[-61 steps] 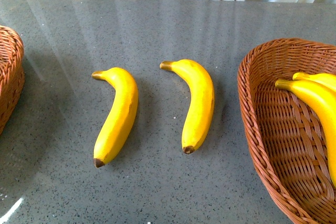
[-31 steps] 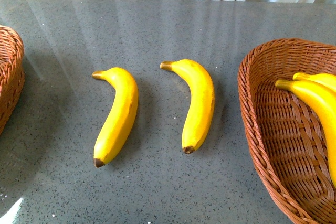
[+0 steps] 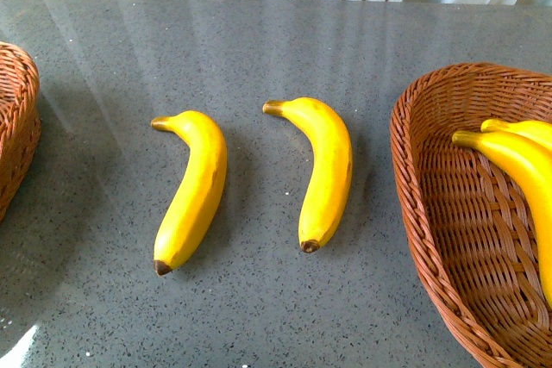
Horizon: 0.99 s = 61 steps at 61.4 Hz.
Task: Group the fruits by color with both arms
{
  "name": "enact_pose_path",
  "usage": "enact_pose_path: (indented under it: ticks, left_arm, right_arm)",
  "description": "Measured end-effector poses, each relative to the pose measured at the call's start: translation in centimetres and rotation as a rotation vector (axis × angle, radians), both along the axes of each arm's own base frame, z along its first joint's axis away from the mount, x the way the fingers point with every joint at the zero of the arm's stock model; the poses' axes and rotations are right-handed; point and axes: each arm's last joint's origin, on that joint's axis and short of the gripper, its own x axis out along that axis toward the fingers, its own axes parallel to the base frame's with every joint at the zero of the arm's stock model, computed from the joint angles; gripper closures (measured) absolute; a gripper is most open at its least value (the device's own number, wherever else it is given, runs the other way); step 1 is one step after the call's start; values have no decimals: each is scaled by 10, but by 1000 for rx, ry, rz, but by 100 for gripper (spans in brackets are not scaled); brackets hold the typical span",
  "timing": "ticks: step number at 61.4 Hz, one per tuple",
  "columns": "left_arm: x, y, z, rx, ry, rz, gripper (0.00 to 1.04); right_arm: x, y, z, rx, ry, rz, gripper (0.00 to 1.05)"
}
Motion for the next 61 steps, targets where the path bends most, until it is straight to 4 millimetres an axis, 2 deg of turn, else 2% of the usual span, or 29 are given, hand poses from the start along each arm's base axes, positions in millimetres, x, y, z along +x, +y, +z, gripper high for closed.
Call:
enact_pose_path:
  ticks: [35, 45, 61]
  left_arm:
    - [-11, 0, 0, 0, -1, 0, 103]
    - [-22, 0, -4, 0, 12, 0, 103]
    - [-22, 0, -4, 0, 16, -2, 103]
  right_arm:
    - [0, 0, 0, 0, 0, 0, 9]
    - [0, 0, 0, 0, 0, 0, 9]
    - [0, 0, 0, 0, 0, 0, 9]
